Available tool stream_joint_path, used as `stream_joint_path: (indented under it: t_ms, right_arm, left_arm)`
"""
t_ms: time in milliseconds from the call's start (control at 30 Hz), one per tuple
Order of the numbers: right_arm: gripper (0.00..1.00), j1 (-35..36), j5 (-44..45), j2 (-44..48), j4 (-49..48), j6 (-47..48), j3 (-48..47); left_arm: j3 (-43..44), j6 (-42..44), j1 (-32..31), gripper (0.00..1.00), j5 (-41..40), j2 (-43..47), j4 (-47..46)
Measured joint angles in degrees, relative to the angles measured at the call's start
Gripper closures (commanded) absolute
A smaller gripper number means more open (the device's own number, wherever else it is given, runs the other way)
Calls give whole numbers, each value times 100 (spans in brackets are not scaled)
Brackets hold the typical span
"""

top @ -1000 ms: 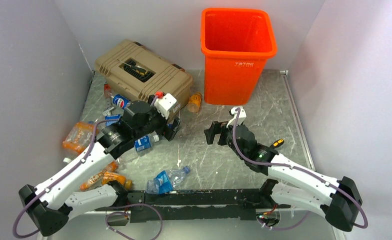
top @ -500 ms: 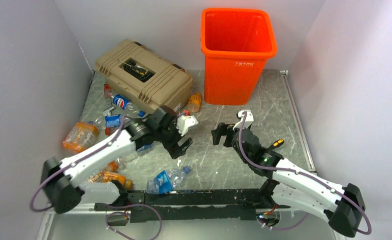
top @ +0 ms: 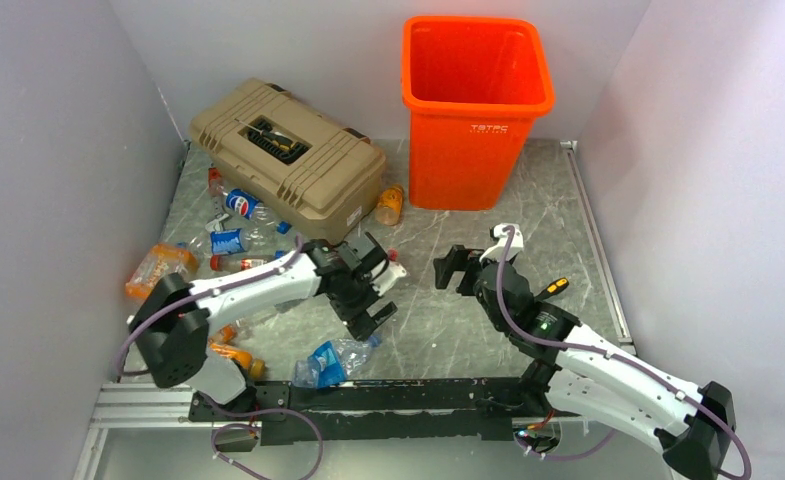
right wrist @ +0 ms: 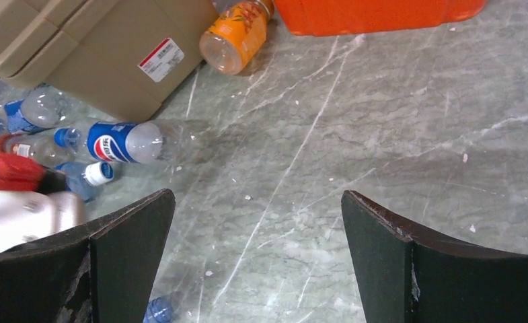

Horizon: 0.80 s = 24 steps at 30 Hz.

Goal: Put the plastic bottles in the bin
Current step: Pick up the plastic bottle from the corner of the board.

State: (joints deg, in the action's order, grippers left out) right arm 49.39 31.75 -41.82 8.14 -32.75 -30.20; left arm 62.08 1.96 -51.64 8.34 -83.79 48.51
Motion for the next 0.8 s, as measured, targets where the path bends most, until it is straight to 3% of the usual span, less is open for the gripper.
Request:
stream_joint_path:
  t_ms: [133, 467, 633, 800]
  right_arm:
    - [0, 0, 81, -15, 208, -98, 0]
    - [0, -2, 98, -297, 256, -245, -2]
    - [0, 0, 101, -391, 260, -221, -22]
    - [0, -2, 103, -240, 264, -195, -72]
  left_arm:
    - [-31, -385, -332, 1, -13, -597, -35]
    - [-170, -726, -531, 1, 66, -566, -70]
    - [68, -743, -562, 1, -50, -1331, -33]
    - [170, -750, -562, 13, -181, -1746, 44]
